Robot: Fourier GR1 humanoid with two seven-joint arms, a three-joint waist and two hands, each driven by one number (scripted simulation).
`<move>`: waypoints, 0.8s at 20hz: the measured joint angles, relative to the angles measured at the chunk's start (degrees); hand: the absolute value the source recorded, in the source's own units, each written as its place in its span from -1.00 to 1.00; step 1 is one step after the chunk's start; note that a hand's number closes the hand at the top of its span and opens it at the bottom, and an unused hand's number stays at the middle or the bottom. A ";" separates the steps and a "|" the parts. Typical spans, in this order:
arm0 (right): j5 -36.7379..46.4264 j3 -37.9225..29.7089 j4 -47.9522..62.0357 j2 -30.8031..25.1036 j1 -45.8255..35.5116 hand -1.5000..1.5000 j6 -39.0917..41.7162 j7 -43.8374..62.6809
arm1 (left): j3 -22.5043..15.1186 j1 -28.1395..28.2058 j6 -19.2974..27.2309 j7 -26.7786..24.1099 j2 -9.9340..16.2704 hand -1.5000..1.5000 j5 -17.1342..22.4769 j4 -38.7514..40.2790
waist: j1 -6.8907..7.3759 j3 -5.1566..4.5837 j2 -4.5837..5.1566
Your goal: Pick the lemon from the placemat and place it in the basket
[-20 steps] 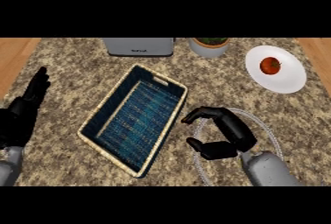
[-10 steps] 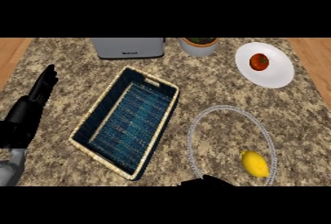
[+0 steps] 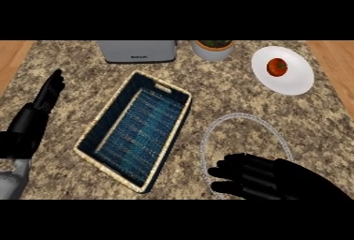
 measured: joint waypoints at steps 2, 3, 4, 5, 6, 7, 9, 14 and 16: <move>1.87 -0.99 -2.24 -5.20 -3.06 -1.00 4.42 2.14 | -0.16 -0.42 -0.27 0.01 -0.01 0.00 -0.21 0.07 | 0.48 0.00 0.13; 2.36 -1.23 -3.16 -7.67 -4.27 -1.00 6.89 3.08 | -0.26 -0.61 -0.33 0.19 -0.20 0.00 -0.19 -0.05 | 0.72 0.01 0.21; 2.26 -1.48 -4.19 -9.95 -5.49 -1.00 9.50 4.08 | -0.19 -0.81 -0.55 -0.09 -0.16 0.00 -0.26 0.16 | 0.92 0.01 0.30; 1.91 -1.94 -5.23 -12.25 -6.47 -1.00 12.08 4.90 | -0.39 -0.78 -0.57 0.05 -0.40 0.00 -0.31 -0.12 | 1.10 0.03 0.34; 0.98 -2.43 -6.11 -14.00 -7.83 -1.00 14.64 6.06 | -0.20 -1.30 -0.76 0.18 -0.38 0.00 -0.28 0.06 | 1.27 0.04 0.44; 0.11 -2.89 -6.70 -15.81 -8.77 -1.00 17.15 6.83 | -0.25 -1.52 -0.64 0.38 -0.63 0.00 -0.42 -0.10 | 1.43 0.06 0.50; -1.63 -3.40 -7.00 -17.59 -10.51 -1.00 21.35 8.56 | -0.58 -2.10 -0.71 0.01 -1.48 0.00 -1.18 0.82 | 1.67 0.13 0.69; -3.06 -4.79 -5.07 -19.36 -13.86 -1.00 29.92 10.14 | 0.25 -3.20 -1.94 0.85 -2.35 0.00 -1.84 1.08 | 2.21 0.27 0.89; -0.98 -4.45 -3.44 -18.33 -14.25 -1.00 31.81 9.77 | 0.97 -3.13 -2.76 0.28 -2.77 0.00 -2.13 1.64 | 2.33 0.30 0.94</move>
